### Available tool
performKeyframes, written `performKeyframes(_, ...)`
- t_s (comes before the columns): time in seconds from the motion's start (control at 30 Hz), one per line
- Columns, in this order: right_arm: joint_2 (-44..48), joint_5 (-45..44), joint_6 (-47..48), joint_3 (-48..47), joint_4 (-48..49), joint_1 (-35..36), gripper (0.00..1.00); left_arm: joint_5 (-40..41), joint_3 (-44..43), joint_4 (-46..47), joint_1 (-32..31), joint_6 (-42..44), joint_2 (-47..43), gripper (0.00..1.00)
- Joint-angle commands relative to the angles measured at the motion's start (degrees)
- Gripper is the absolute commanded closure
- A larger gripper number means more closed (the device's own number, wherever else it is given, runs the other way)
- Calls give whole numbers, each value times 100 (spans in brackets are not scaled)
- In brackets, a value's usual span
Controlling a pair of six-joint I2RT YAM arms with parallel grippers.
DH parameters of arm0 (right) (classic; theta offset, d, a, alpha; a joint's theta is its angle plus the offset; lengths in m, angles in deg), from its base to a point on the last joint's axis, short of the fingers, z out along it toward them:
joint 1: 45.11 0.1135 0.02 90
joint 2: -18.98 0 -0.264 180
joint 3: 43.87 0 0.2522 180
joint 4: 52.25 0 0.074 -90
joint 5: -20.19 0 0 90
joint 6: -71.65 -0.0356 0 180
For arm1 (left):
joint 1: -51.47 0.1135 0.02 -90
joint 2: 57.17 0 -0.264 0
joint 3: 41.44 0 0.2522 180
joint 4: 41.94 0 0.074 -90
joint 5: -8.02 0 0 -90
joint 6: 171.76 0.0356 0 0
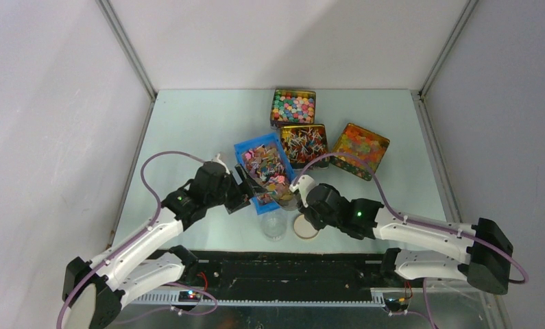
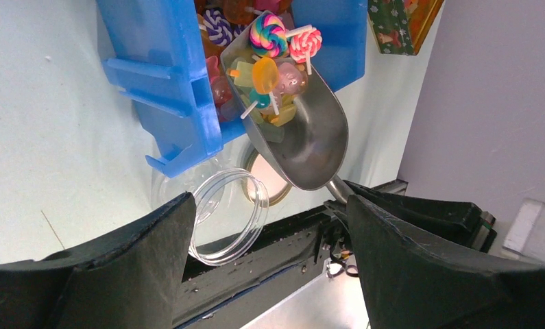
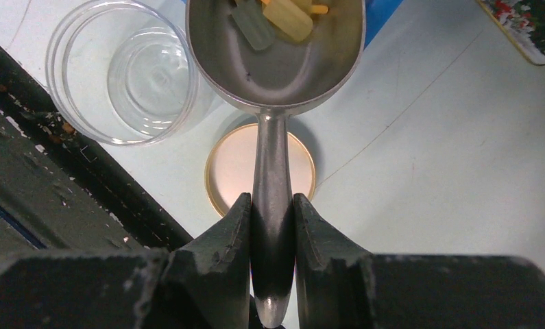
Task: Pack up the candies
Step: Adjust the spatula.
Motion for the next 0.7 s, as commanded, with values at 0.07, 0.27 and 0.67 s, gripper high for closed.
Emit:
performKeyframes(0.07, -325, 424, -76, -277, 240, -224, 100, -102, 74, 250, 33, -79, 3, 14)
performKeyframes(0.27, -566, 626, -60, -399, 306, -352, 100, -172, 83, 281, 33, -82, 108, 14)
performKeyframes(0.67, -1021, 802, -98, -646, 370, -422, 100, -346, -93, 354, -47, -119, 632, 28)
